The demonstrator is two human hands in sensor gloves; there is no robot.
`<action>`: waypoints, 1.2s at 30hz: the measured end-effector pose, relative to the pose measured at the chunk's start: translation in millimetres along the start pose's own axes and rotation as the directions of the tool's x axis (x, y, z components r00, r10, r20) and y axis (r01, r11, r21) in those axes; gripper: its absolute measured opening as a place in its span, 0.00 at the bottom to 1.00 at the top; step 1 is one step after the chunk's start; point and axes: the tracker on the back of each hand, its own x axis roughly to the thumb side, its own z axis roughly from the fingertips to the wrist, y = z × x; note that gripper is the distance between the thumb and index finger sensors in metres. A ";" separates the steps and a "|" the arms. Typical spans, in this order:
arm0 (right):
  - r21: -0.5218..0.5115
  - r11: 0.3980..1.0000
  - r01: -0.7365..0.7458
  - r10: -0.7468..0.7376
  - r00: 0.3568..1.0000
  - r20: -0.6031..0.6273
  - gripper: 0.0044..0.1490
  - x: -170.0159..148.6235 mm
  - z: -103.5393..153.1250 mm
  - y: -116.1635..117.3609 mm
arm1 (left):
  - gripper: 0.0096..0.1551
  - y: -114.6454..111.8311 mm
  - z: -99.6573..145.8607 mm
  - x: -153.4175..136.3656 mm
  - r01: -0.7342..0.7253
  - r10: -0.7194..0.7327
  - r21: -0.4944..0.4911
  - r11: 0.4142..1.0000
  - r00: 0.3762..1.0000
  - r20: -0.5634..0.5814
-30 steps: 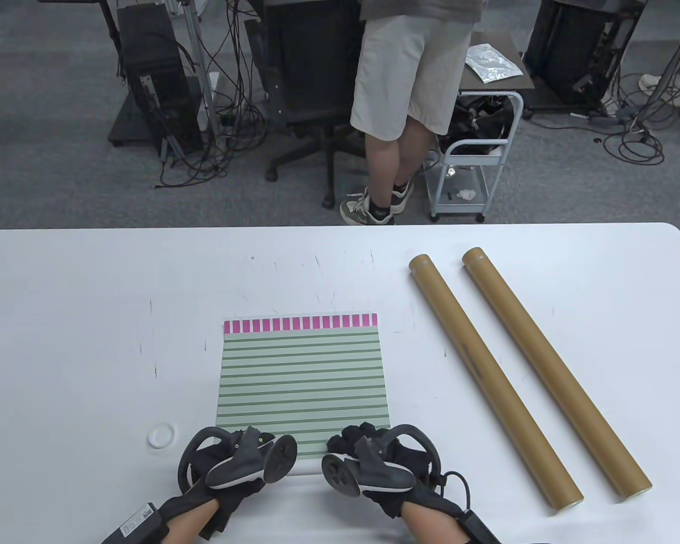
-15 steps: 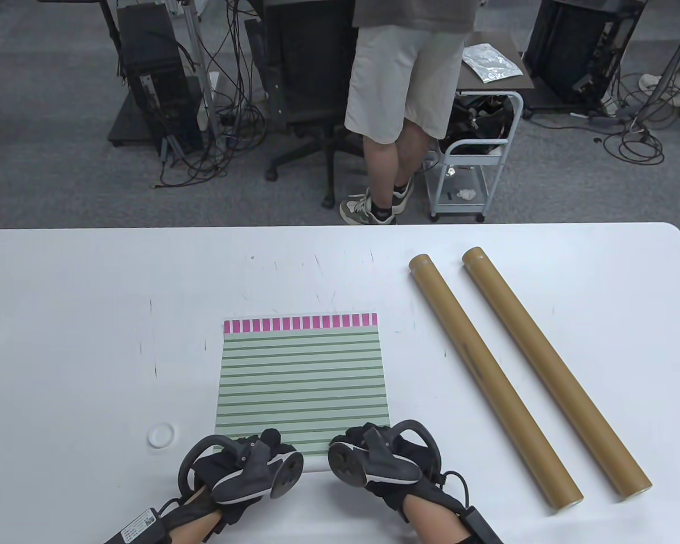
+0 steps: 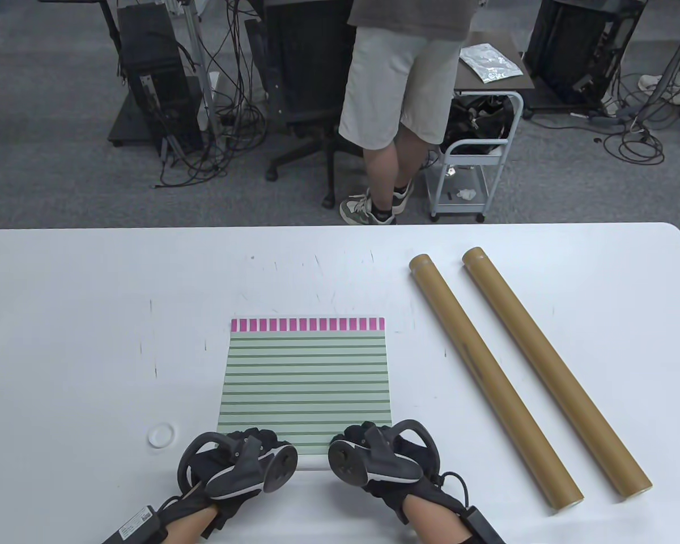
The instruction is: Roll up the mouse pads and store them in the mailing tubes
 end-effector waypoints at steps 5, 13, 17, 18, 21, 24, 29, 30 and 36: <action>-0.031 0.998 -0.054 0.055 0.998 0.024 0.33 9.4 3.4 -0.5 | 0.24 -1.4 -2.4 -1.8 -0.001 0.001 -0.009 1.000 1.000 -0.014; -0.029 0.999 -0.024 0.024 1.000 0.003 0.32 4.6 -0.3 0.2 | 0.24 -2.1 -1.8 -1.0 0.045 -0.045 -0.011 0.999 0.999 -0.010; -0.041 0.999 -0.006 0.006 1.000 -0.013 0.31 1.3 -1.0 0.8 | 0.29 -1.2 2.1 2.4 0.046 -0.045 -0.010 0.999 0.999 0.019; -0.043 0.999 -0.001 0.001 1.000 -0.019 0.30 0.5 -1.2 1.6 | 0.33 -2.4 2.4 4.1 0.060 -0.059 -0.023 0.998 0.998 0.034; -0.038 0.999 0.028 -0.029 0.999 -0.033 0.30 -2.0 -2.2 2.6 | 0.30 -0.6 2.5 6.9 0.197 -0.197 0.052 0.979 0.980 -0.005; -0.056 0.998 0.000 -0.002 0.999 -0.038 0.30 -2.2 -2.5 2.6 | 0.29 -2.0 0.0 6.2 0.137 -0.137 0.009 0.991 0.990 -0.020; -0.032 0.999 0.022 -0.023 1.000 -0.014 0.29 -1.6 -1.6 0.5 | 0.28 -1.4 1.3 0.9 0.058 -0.058 -0.004 0.998 0.998 0.001; -0.030 0.999 0.033 -0.033 0.999 -0.011 0.29 -1.9 -0.9 0.7 | 0.28 -1.9 3.2 0.4 0.050 -0.050 0.009 0.999 0.999 0.005; -0.025 0.998 0.057 -0.057 0.998 -0.024 0.29 -3.6 -0.9 3.0 | 0.25 -2.0 2.3 -2.0 -0.004 0.005 0.025 1.000 1.000 -0.027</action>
